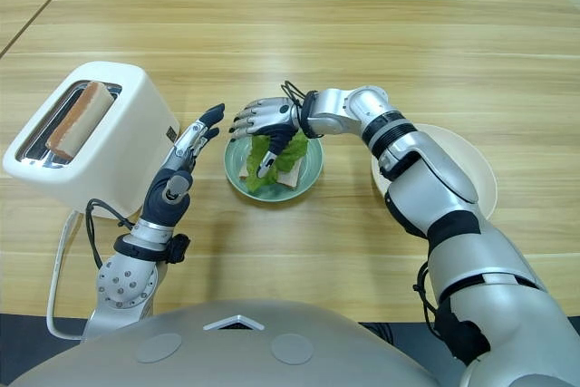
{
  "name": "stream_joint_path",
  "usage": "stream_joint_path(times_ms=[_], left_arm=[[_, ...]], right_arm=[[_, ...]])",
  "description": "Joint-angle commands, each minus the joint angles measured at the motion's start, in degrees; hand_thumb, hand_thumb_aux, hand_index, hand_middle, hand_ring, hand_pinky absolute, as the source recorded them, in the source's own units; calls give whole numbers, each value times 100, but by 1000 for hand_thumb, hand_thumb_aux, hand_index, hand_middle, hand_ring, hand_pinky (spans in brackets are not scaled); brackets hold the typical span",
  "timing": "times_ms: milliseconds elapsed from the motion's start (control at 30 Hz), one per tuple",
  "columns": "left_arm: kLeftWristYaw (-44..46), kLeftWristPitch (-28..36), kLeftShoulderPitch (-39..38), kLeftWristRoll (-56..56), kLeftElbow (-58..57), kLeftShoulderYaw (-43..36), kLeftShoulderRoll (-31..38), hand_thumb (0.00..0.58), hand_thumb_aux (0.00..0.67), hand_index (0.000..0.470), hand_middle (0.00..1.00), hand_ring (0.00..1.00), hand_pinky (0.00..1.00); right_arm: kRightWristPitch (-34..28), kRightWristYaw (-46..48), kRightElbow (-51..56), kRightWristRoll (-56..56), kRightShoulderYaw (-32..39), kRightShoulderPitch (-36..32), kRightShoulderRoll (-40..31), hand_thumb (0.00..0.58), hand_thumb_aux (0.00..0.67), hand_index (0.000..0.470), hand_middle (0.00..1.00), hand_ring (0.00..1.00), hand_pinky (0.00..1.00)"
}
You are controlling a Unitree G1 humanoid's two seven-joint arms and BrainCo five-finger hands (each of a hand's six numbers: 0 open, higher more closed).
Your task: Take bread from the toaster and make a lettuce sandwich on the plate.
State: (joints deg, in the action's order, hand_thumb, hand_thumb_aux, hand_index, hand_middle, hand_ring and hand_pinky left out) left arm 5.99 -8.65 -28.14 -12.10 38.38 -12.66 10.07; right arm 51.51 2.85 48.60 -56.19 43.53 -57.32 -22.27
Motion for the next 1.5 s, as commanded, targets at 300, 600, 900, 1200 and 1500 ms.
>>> stream_joint_path(times_ms=[300, 600, 900, 1200, 1500], left_arm=[[1011, 1666, 635, -2154, 1399, 3403, 1782, 0, 0, 0, 0, 0, 0], [1236, 1765, 334, -3226, 321, 4005, 2292, 87, 53, 37, 0, 0, 0], [1198, 1706, 584, -3504, -321, 3711, 2393, 487, 402, 282, 0, 0, 0], [741, 1380, 801, -3120, -171, 3958, 2268, 580, 670, 470, 0, 0, 0], [114, 853, 996, -2384, -398, 4271, 2138, 580, 670, 470, 0, 0, 0]], right_arm=[[-582, 1029, -3712, 3888, -2498, 2839, -1999, 0, 0, 0, 0, 0, 0], [-1509, 1254, -5407, 4040, -3204, 5093, -1976, 0, 0, 0, 0, 0, 0], [-1527, 1240, -5501, 3578, -3432, 5475, -1867, 0, 0, 0, 0, 0, 0], [-1446, 1250, -5423, 3374, -3470, 5430, -1791, 0, 0, 0, 0, 0, 0], [-1366, 1211, -5301, 3231, -3493, 5337, -1687, 0, 0, 0, 0, 0, 0]])
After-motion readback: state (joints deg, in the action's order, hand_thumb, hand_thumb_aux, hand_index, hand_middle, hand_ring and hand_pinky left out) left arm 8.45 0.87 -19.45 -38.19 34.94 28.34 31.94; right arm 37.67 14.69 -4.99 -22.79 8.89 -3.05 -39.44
